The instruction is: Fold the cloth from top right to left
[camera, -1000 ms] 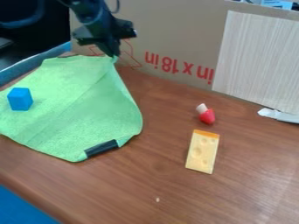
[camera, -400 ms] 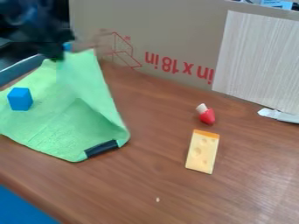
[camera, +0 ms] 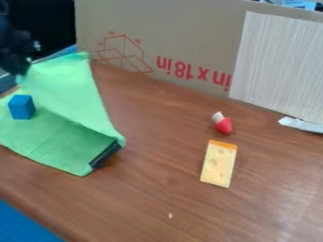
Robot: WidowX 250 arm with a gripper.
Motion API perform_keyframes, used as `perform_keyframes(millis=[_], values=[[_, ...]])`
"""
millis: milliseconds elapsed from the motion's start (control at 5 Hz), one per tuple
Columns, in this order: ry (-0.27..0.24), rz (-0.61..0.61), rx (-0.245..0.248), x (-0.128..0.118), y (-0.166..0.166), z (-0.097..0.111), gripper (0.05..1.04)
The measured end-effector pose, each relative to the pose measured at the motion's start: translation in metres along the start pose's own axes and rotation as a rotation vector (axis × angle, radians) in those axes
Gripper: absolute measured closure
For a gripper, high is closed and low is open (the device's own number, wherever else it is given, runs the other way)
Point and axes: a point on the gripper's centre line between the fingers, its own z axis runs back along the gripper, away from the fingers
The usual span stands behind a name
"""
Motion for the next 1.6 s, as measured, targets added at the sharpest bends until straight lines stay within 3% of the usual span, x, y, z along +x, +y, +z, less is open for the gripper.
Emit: perform_keyframes(millis=[600, 800, 1000, 1200, 1400, 1600], values=[[-0.035, -0.028, 0.061, -0.002, 0.037, 0.005, 1.033], [-0.045, -0.013, 0.114, -0.004, 0.045, 0.004, 1.012], [-0.009, 0.112, 0.195, -0.01, 0.054, 0.005, 0.869], [0.045, 0.146, 0.211, -0.015, 0.046, 0.008, 0.619], [0.044, 0.162, 0.251, -0.005, 0.038, 0.03, 0.32], [0.056, 0.134, 0.23, 0.01, 0.023, 0.041, 0.094]])
